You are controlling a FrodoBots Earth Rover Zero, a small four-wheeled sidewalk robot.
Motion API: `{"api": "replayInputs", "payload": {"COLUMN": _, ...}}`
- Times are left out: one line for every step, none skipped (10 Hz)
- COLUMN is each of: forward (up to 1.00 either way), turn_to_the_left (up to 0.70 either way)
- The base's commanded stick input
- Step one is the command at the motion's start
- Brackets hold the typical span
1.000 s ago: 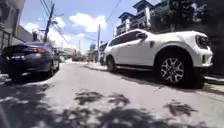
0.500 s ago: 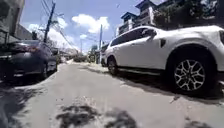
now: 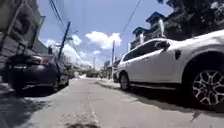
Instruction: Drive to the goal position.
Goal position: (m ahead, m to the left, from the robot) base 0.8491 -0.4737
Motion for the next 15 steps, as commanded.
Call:
{"api": "replayInputs", "payload": {"forward": 1.00, "turn_to_the_left": 0.45}}
{"api": "replayInputs", "payload": {"forward": 1.00, "turn_to_the_left": 0.45}}
{"api": "replayInputs", "payload": {"forward": 1.00, "turn_to_the_left": 0.45}}
{"api": "replayInputs", "payload": {"forward": 1.00, "turn_to_the_left": 0.33}}
{"api": "replayInputs", "payload": {"forward": 1.00, "turn_to_the_left": 0.05}}
{"api": "replayInputs", "payload": {"forward": 1.00, "turn_to_the_left": 0.05}}
{"api": "replayInputs", "payload": {"forward": 1.00, "turn_to_the_left": 0.05}}
{"api": "replayInputs", "payload": {"forward": 1.00, "turn_to_the_left": 0.05}}
{"api": "replayInputs", "payload": {"forward": 0.80, "turn_to_the_left": -0.16}}
{"api": "replayInputs", "payload": {"forward": 0.59, "turn_to_the_left": -0.38}}
{"api": "replayInputs", "payload": {"forward": 0.37, "turn_to_the_left": -0.61}}
{"api": "replayInputs", "payload": {"forward": 0.15, "turn_to_the_left": -0.84}}
{"api": "replayInputs", "payload": {"forward": 0.00, "turn_to_the_left": -1.00}}
{"api": "replayInputs", "payload": {"forward": 0.00, "turn_to_the_left": -1.00}}
{"api": "replayInputs", "payload": {"forward": 0.00, "turn_to_the_left": 0.00}}
